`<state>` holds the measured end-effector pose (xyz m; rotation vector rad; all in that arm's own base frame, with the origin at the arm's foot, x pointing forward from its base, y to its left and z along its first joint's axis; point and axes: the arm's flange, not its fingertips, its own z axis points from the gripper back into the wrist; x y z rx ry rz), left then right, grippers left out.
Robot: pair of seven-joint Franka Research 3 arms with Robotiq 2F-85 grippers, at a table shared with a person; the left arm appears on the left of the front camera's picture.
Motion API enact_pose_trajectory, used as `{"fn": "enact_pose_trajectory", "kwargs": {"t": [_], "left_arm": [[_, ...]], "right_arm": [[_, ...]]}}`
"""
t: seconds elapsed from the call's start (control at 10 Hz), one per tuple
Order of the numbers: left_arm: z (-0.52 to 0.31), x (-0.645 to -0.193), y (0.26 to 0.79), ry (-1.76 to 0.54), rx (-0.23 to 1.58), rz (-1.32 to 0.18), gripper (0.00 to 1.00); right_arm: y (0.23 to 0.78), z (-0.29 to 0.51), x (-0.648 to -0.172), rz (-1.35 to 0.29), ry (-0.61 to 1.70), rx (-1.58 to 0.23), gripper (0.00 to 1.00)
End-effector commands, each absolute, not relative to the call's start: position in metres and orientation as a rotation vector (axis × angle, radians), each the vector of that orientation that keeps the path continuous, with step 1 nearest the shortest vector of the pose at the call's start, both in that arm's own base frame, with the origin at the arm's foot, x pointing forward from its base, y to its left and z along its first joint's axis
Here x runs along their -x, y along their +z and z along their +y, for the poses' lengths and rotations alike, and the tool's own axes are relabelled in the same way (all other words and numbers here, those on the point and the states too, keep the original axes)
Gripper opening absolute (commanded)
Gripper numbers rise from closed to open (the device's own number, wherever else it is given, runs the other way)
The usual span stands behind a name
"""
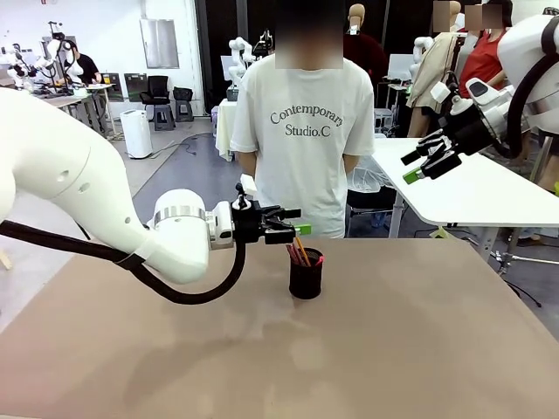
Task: Place the pens into the pen holder.
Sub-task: Pick up a writing instrument from the table and place it into the Pen holder.
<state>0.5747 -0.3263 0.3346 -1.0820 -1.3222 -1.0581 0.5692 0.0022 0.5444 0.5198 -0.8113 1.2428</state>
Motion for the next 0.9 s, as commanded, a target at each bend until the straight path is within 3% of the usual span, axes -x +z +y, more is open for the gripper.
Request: {"fn": "enact_pose_trajectory", "kwargs": {"t": [0.0,0.2,0.4,0.8], "left_arm": [[-0.327,-0.575,0.335,-1.056,1.074,-1.348,1.00],[-0.327,-0.575,0.334,-1.059,1.082,-1.323,1.00],[-0.298,-0.572,0.350,-1.270,0.994,-1.224,1.00],[-0.260,-0.540,0.415,-1.217,0.864,-1.077,1.00]], "right_arm": [[0.547,0.003,-0.571,-0.815,1.249,-0.521,1.00],[0.547,0.003,-0.571,-0.815,1.249,-0.521,1.00],[0.547,0.003,-0.571,-0.815,1.249,-0.521,1.00],[0.547,0.003,-0.571,-0.815,1.249,-0.521,1.00]]}}
